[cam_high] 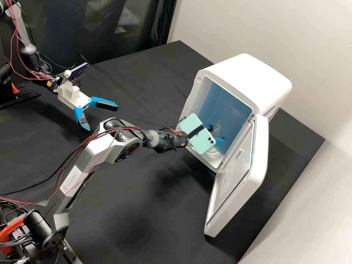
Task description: Place the flask in the incubator
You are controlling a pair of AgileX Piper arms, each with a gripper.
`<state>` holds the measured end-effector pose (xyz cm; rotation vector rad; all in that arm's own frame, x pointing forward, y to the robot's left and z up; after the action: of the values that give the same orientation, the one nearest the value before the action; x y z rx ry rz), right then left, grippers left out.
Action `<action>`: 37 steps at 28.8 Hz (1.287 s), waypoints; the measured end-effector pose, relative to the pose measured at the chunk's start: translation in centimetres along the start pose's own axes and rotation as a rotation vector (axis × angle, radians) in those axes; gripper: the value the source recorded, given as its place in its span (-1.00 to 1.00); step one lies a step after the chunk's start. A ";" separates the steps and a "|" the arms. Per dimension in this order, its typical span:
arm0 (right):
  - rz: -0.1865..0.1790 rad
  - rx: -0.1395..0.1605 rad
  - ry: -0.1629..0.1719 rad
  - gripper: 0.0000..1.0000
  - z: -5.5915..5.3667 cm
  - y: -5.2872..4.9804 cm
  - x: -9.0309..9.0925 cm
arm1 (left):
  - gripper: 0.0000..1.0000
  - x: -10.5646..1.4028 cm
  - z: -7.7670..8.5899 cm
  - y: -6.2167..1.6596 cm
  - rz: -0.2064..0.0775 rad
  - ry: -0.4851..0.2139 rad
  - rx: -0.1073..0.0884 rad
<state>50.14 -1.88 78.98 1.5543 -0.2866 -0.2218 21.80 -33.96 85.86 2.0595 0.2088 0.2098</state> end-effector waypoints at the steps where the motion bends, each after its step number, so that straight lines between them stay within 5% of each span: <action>1: 0.002 -0.001 -0.002 1.00 0.0 0.0 0.0 | 1.00 0.0 0.0 0.00 0.000 0.000 0.000; 10: -0.007 -0.009 -0.016 1.00 0.3 -0.2 0.1 | 1.00 0.0 0.0 0.00 0.000 0.000 0.000; 27: -0.077 -0.005 -0.042 1.00 0.6 -1.0 0.0 | 1.00 0.0 0.0 0.00 0.000 0.000 0.000; 37: -0.109 0.025 -0.011 1.00 1.1 -1.1 0.0 | 1.00 0.0 0.0 0.00 0.000 0.000 0.000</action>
<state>49.82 -2.91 77.88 1.5959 -0.2143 -0.3133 21.80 -33.96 85.86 2.0595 0.2088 0.2098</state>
